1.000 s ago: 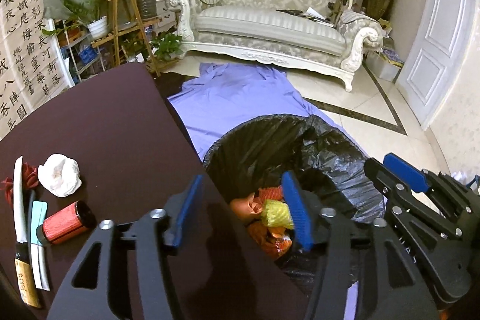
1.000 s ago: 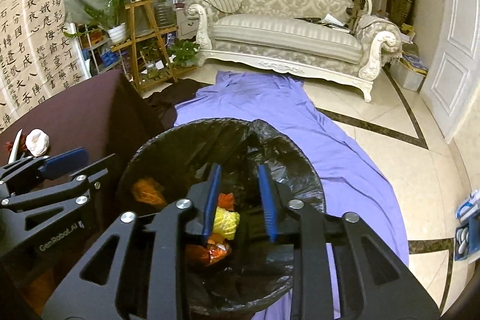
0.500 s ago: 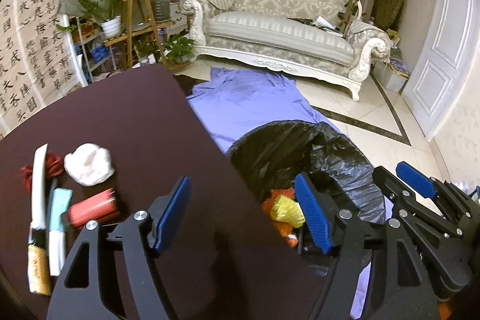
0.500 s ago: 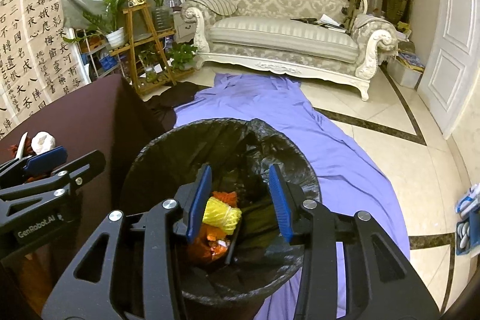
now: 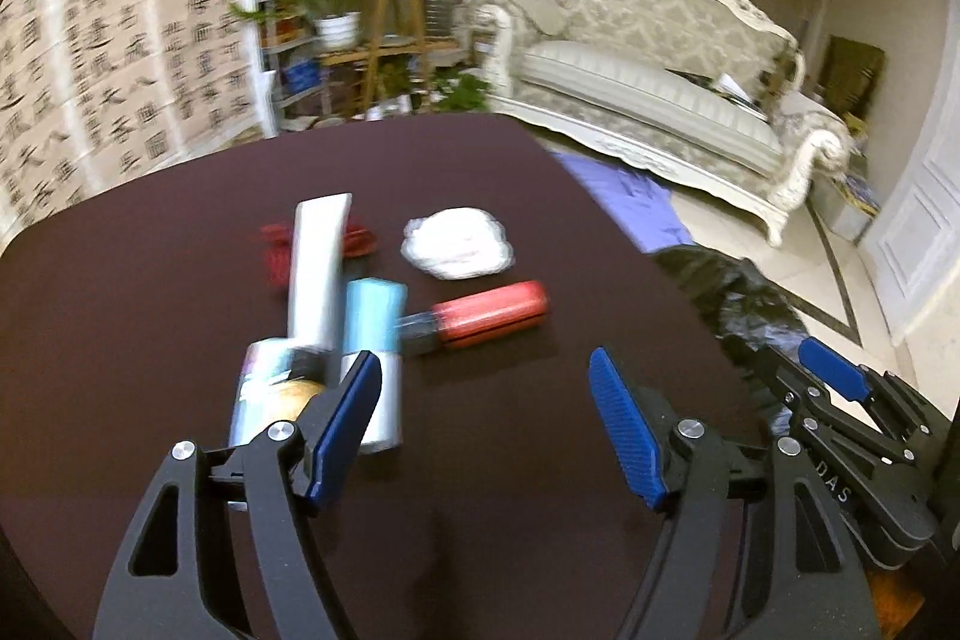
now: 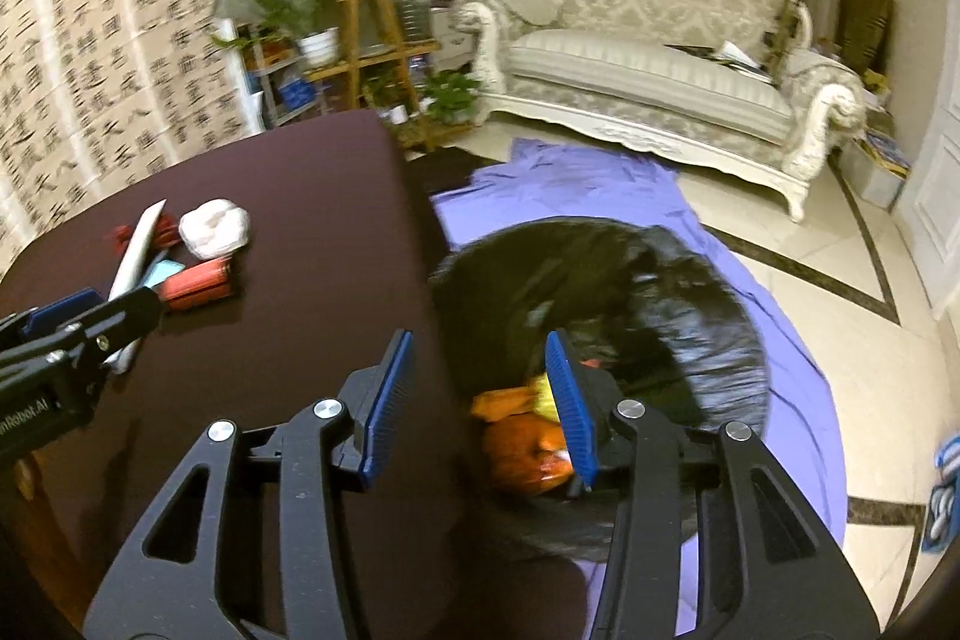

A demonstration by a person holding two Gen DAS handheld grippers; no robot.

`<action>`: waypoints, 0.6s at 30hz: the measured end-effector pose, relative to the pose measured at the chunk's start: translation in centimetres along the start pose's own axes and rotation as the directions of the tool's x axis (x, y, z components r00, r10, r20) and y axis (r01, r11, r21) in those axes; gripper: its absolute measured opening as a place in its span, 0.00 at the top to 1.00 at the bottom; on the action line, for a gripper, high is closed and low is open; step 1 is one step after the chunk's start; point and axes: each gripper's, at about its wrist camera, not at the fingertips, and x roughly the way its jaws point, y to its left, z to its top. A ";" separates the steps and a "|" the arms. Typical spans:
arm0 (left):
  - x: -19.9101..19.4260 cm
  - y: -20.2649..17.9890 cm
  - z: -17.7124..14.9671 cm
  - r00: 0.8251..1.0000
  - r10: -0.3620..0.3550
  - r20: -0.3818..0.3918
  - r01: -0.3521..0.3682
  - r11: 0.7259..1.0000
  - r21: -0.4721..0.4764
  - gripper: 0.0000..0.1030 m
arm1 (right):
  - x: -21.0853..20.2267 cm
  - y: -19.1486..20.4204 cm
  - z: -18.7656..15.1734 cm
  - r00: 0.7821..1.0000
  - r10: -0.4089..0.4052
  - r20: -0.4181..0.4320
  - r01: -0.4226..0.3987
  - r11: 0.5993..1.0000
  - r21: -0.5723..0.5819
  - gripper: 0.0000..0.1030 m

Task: Collect trash
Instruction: 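Move both open tools back over the table toward the remaining trash, then close the left tool around the brown labelled bottle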

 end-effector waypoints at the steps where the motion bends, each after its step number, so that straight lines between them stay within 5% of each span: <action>1: -0.2 0.9 -0.2 1.000 0.014 0.000 -0.014 1.000 -0.013 0.32 | 0.0 0.6 -0.1 1.000 0.008 -0.002 -0.008 1.000 -0.009 0.57; 6: -0.6 4.0 -0.8 0.998 0.069 -0.009 -0.069 0.996 -0.058 0.32 | -0.2 3.8 -0.3 0.998 0.056 -0.012 -0.056 0.996 -0.065 0.57; 18: 1.3 5.5 -1.7 0.994 0.079 -0.072 -0.083 0.995 -0.052 0.60 | 0.2 6.3 -0.6 0.996 0.086 -0.037 -0.089 0.991 -0.102 0.57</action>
